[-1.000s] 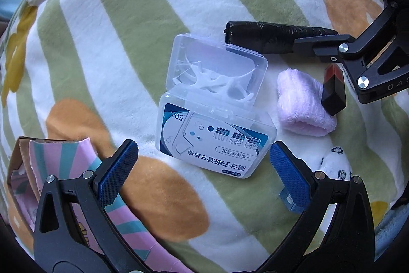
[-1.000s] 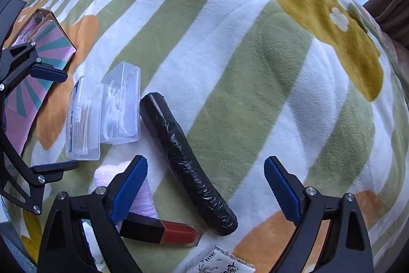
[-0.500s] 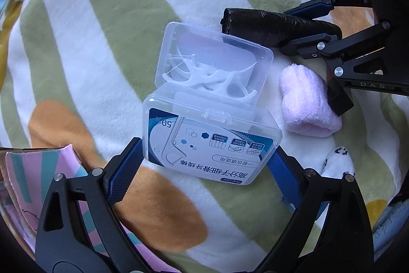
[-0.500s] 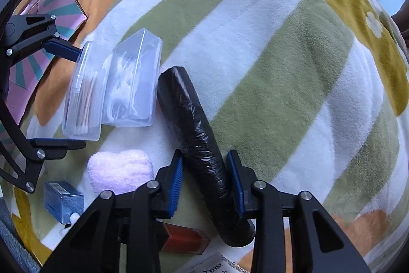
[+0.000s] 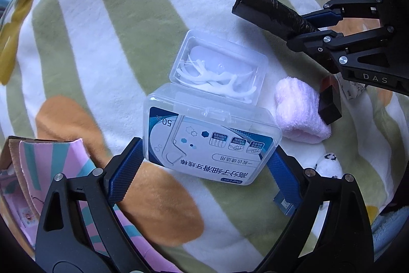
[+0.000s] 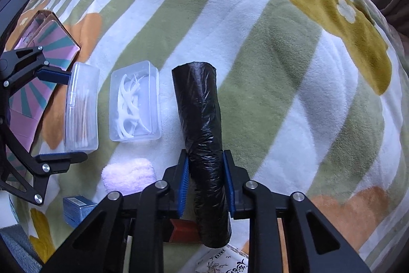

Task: Organize objects
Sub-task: 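Lift and carry the floss box with the left gripper while the right carries the cylinder to the cardboard box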

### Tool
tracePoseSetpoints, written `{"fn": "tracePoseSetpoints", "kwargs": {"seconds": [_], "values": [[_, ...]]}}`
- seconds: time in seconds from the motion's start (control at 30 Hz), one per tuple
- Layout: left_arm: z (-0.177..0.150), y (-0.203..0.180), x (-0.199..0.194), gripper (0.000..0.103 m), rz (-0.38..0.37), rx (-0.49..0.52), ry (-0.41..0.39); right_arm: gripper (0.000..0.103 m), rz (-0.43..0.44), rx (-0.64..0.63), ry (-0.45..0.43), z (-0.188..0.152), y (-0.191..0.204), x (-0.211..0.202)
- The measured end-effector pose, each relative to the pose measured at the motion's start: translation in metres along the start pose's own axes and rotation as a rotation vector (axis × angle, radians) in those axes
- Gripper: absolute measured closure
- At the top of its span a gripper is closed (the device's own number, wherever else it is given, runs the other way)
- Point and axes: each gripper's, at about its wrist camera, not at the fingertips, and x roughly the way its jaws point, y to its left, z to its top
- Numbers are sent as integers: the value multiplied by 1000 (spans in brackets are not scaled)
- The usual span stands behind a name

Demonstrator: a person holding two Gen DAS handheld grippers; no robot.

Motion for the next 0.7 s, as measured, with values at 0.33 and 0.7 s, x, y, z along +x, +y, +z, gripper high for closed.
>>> {"fn": "tracePoseSetpoints", "kwargs": {"seconds": [0.33, 0.7], "values": [[-9, 10, -43, 11, 3, -74, -58, 80, -1, 98, -34, -2, 0, -51], [-40, -1, -133, 11, 14, -151, -185, 80, -35, 295, -97, 0, 37, -128]]}}
